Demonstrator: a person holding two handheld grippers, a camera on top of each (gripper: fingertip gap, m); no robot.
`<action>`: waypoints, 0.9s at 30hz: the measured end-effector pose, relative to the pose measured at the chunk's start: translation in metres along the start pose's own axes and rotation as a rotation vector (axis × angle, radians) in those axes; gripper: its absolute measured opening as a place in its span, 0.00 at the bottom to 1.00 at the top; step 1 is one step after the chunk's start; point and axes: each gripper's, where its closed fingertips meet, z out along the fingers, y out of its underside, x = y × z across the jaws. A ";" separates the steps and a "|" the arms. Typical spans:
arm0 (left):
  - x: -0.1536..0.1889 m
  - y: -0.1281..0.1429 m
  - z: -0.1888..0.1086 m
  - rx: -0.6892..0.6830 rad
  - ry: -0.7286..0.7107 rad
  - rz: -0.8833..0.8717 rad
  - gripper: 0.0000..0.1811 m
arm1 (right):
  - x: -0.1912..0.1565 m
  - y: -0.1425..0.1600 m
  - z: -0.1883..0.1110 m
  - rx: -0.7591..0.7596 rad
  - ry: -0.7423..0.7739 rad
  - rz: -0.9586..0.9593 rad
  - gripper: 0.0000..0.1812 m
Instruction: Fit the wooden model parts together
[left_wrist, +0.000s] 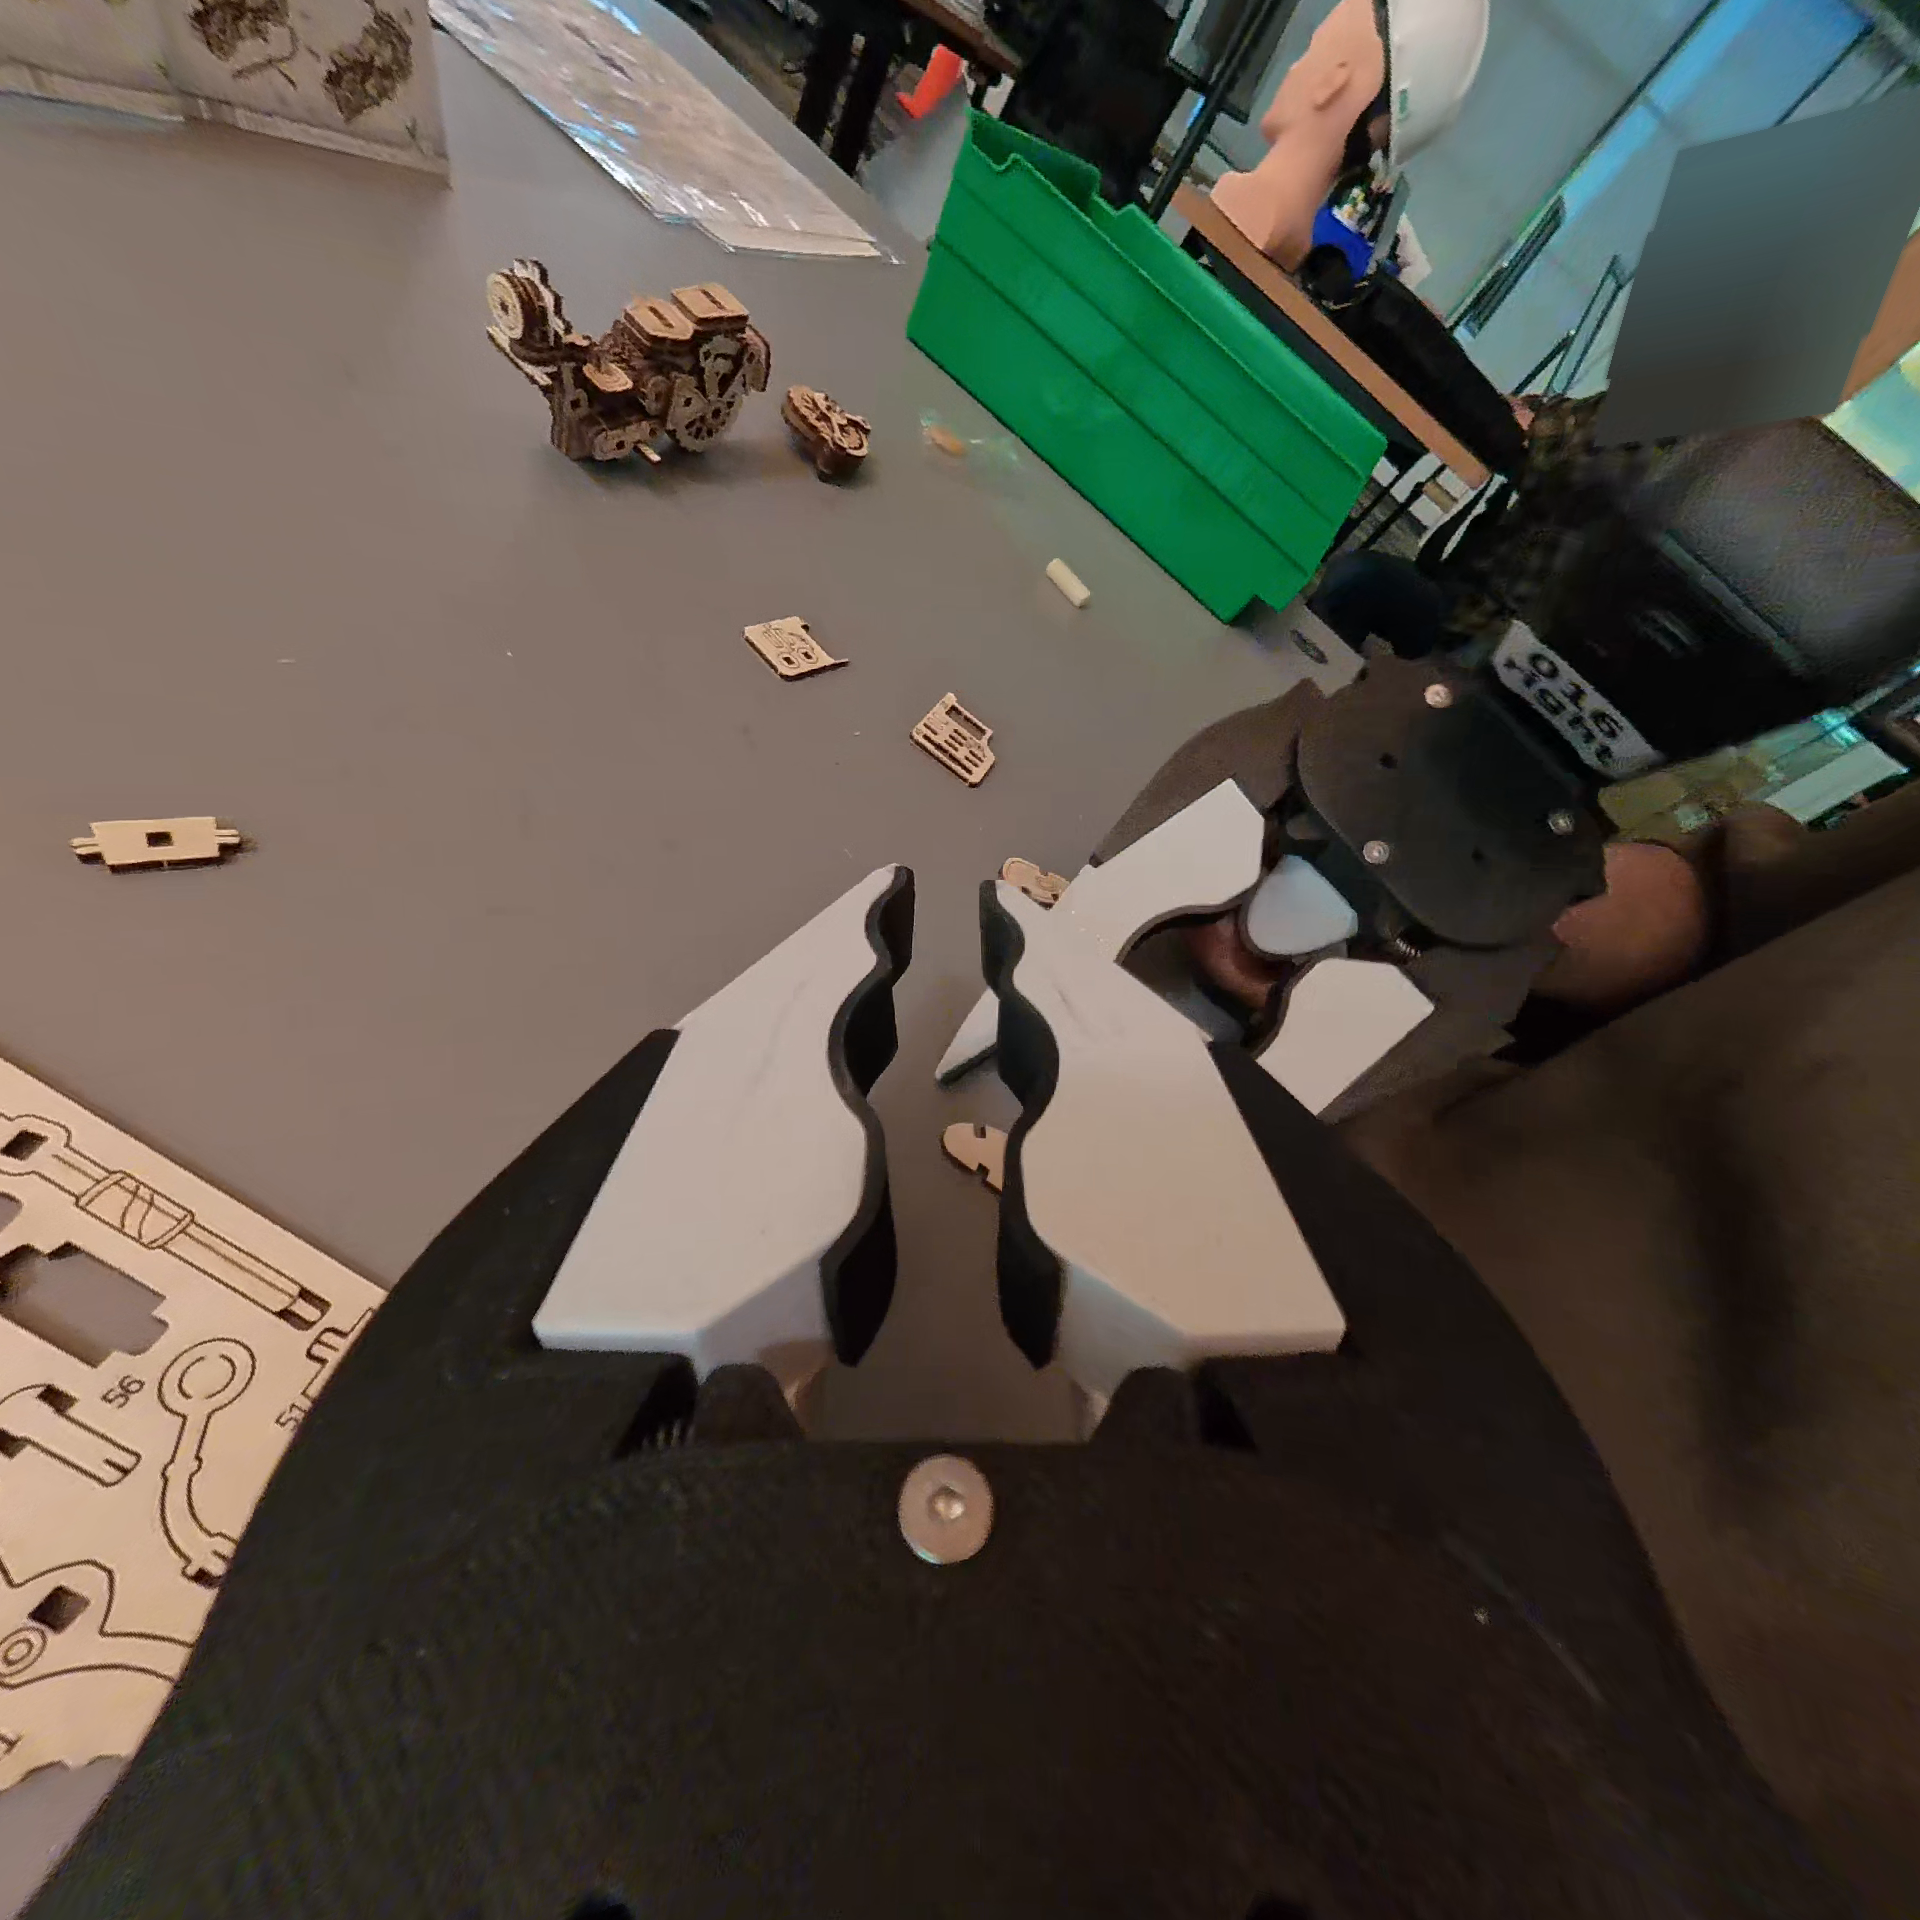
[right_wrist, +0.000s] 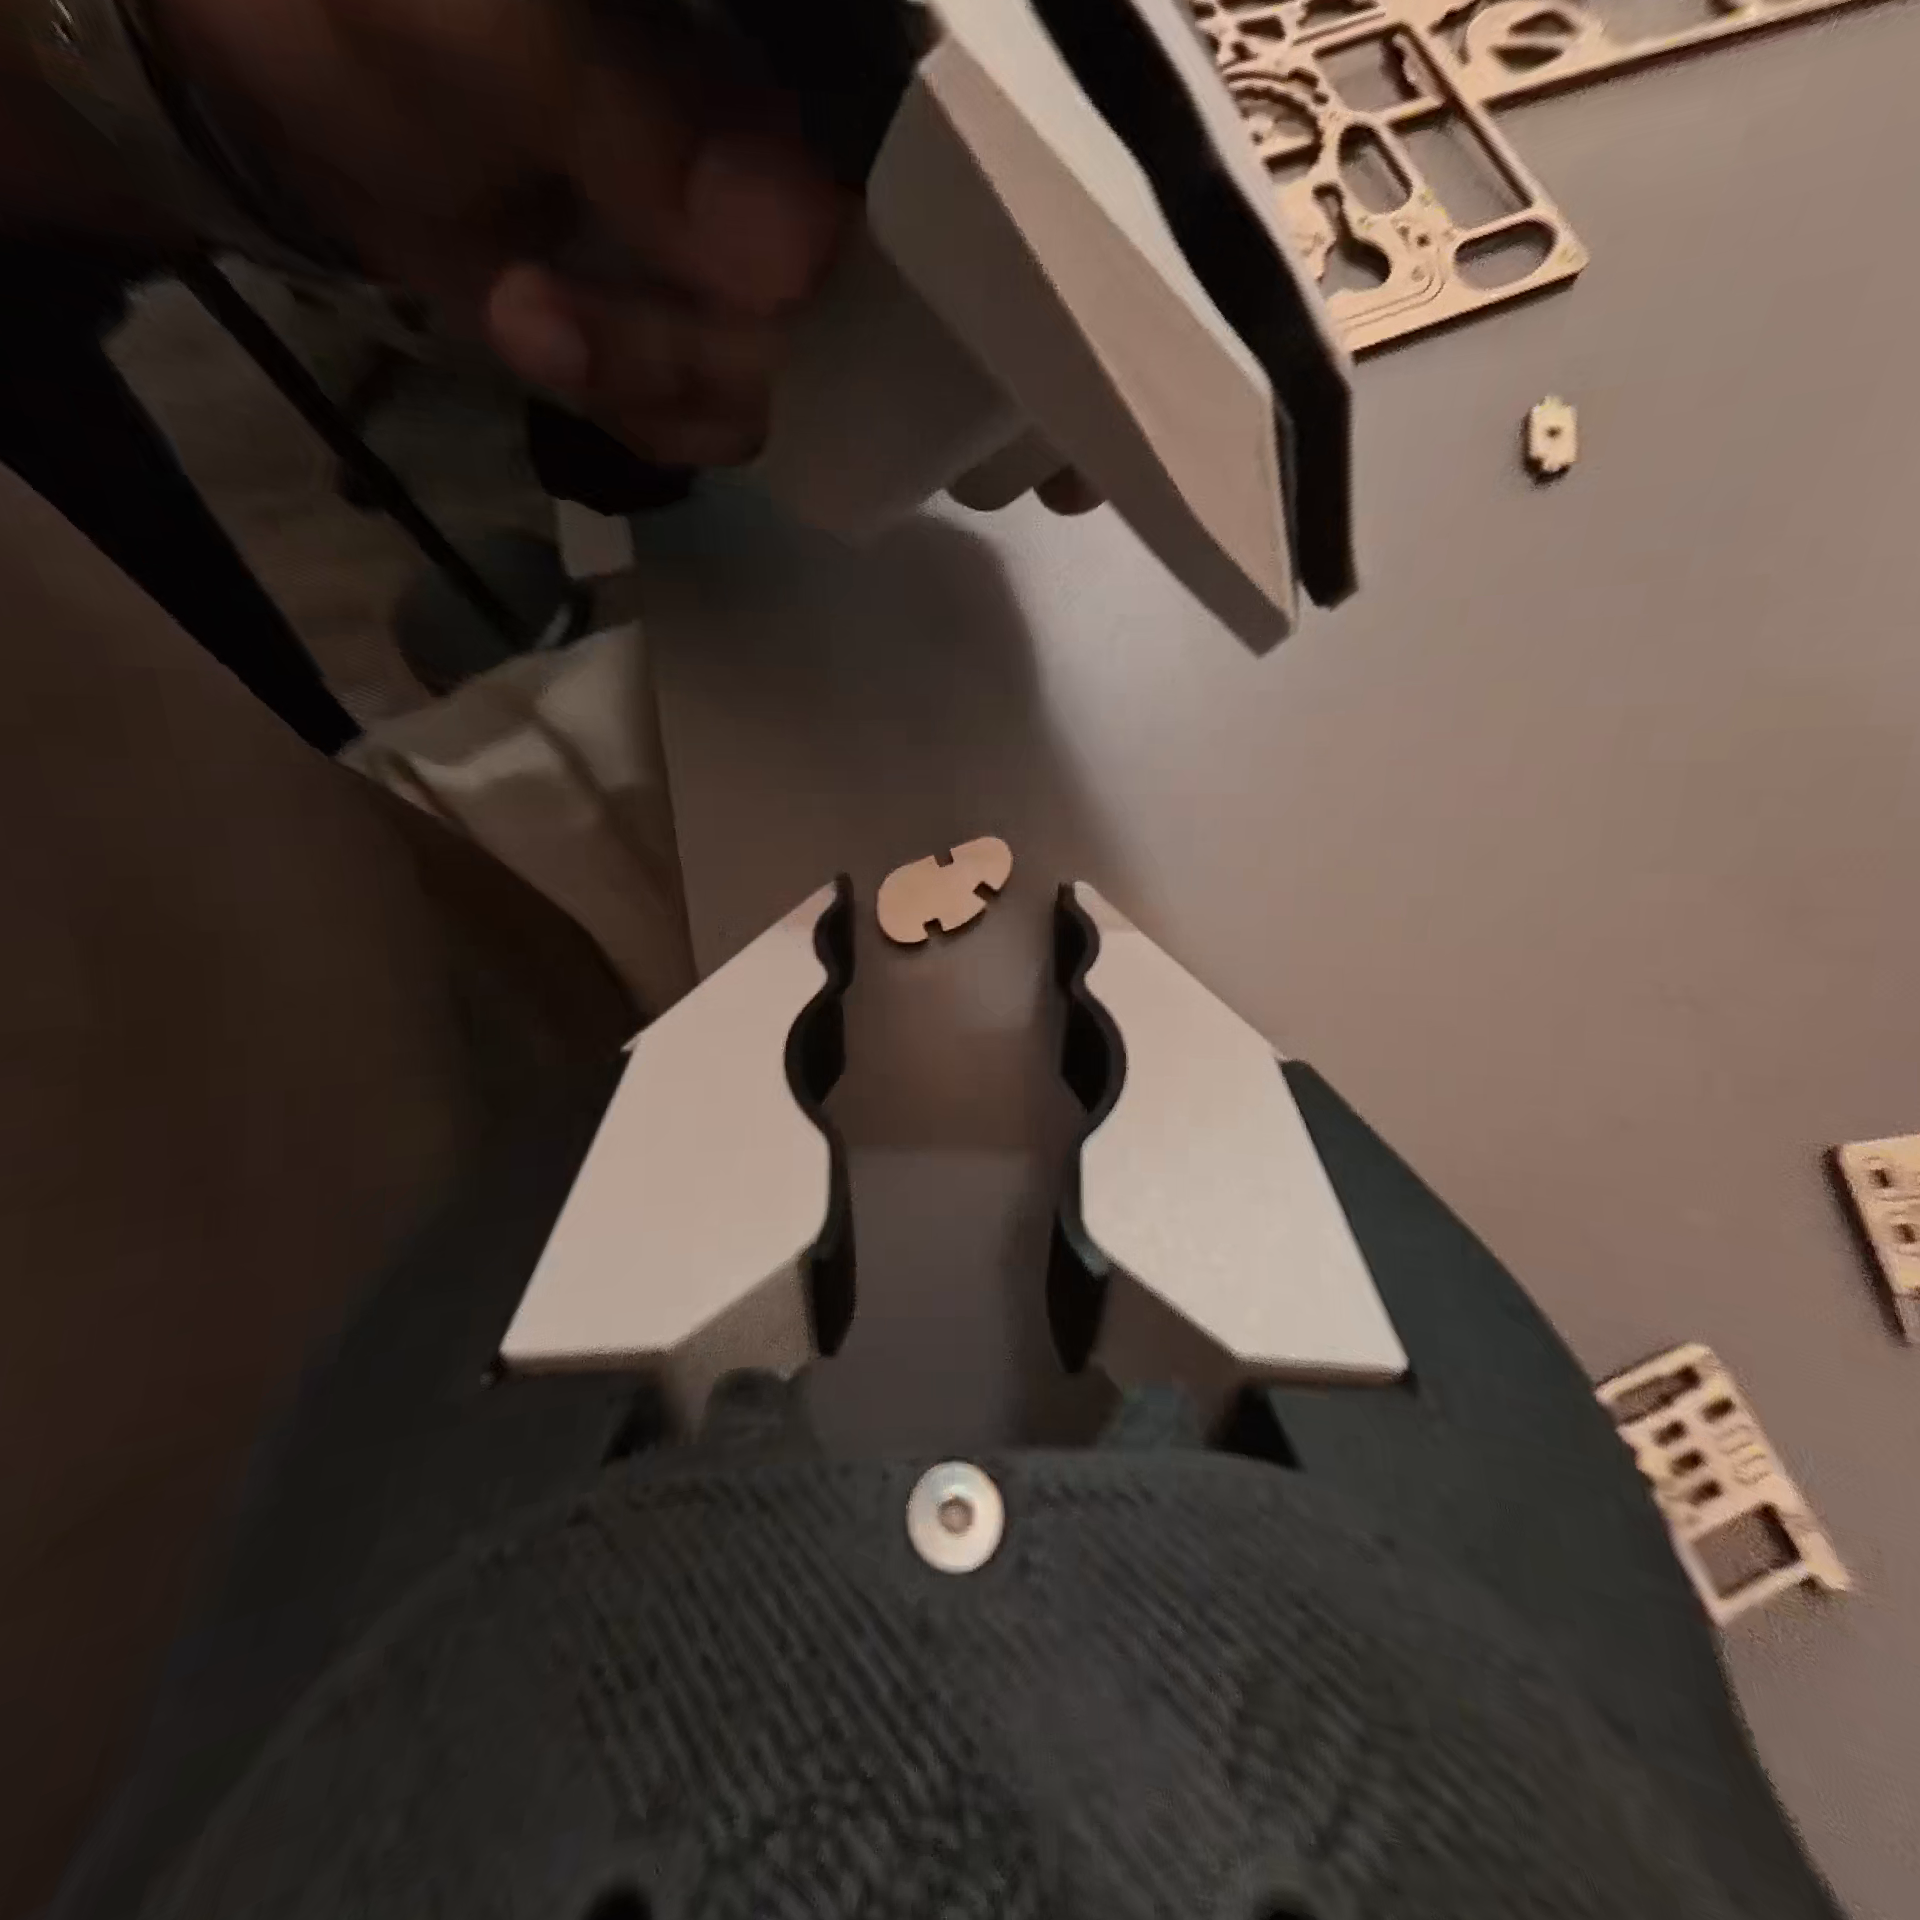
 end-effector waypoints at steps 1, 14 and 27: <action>-0.001 0.000 0.000 0.001 -0.004 0.003 0.06 | -0.001 -0.001 0.000 0.002 0.004 -0.023 0.19; 0.024 0.010 0.000 -0.048 0.059 0.259 0.14 | 0.016 -0.027 -0.041 0.292 -0.318 0.511 0.10; 0.046 0.028 0.003 -0.095 0.041 0.630 0.15 | 0.002 -0.028 -0.065 0.321 -0.649 0.734 0.10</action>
